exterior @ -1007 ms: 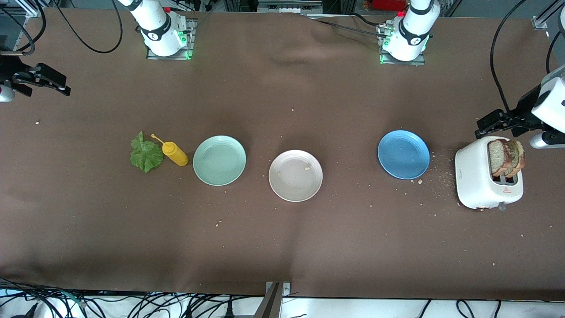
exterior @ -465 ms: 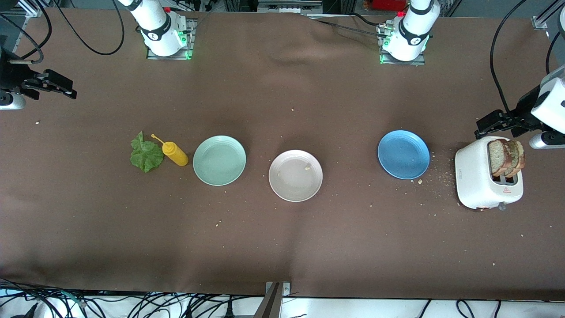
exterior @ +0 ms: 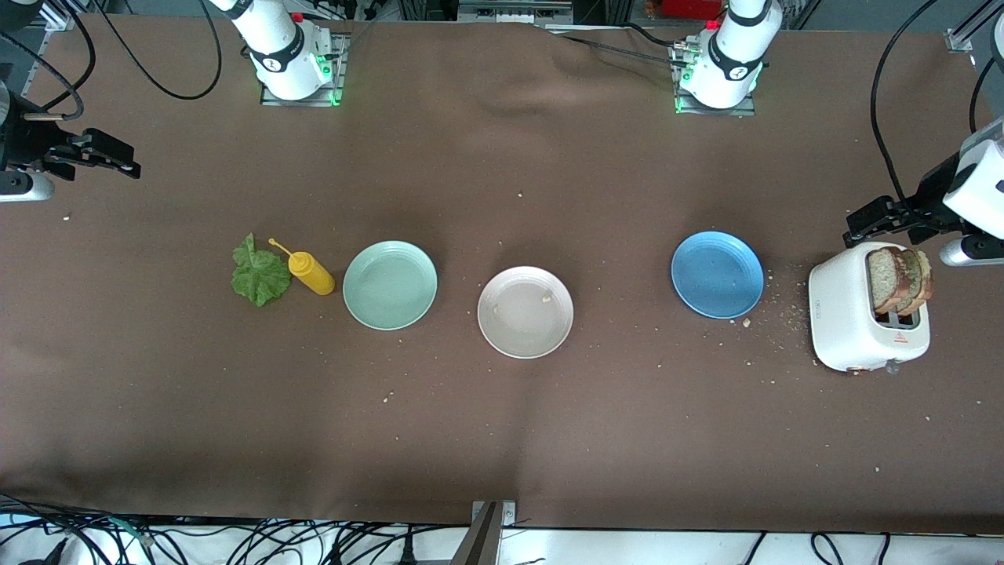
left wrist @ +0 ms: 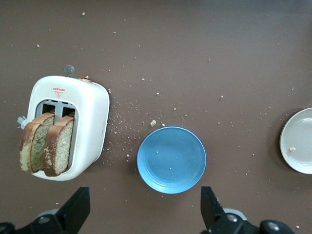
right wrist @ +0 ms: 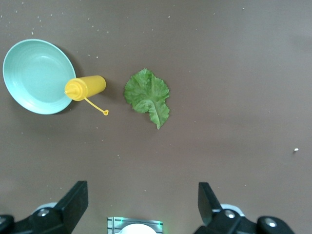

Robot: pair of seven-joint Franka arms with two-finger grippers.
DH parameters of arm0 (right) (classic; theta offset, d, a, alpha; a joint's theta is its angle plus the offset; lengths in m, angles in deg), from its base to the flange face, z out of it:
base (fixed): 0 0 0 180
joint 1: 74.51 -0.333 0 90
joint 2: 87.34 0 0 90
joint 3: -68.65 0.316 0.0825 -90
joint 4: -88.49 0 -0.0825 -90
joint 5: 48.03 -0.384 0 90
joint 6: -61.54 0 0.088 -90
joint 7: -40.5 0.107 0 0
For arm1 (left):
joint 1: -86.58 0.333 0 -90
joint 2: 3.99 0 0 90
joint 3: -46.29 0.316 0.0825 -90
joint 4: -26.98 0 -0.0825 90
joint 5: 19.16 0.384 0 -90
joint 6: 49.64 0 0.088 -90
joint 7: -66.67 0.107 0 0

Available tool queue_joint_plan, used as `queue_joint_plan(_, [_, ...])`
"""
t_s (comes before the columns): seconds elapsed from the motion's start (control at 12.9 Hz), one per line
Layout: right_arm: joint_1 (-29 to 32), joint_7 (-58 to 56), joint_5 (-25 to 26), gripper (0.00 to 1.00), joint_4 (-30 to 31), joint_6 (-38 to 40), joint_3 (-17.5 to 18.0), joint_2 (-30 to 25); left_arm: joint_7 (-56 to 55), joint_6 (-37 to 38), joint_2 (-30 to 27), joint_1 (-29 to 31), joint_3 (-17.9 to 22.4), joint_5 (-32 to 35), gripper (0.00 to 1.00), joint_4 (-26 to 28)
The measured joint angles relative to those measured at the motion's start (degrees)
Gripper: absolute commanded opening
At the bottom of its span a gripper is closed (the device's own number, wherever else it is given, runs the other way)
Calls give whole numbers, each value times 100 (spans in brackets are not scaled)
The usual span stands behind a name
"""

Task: Make sandwich in beige plate with both arms
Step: 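Reach the right gripper to the mustard while the left gripper reaches the toast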

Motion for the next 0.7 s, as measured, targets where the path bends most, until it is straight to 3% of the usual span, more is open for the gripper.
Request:
queue_joint_plan(0.39, [45,-1181,-51,100,9,-150,-351,340,177,-787,156,198,21,0,100,555])
queue_joint_plan(0.7, [70,-2586,-911,99,269,-704,-842,516,806,-1364,246,533,28,0,100,1024])
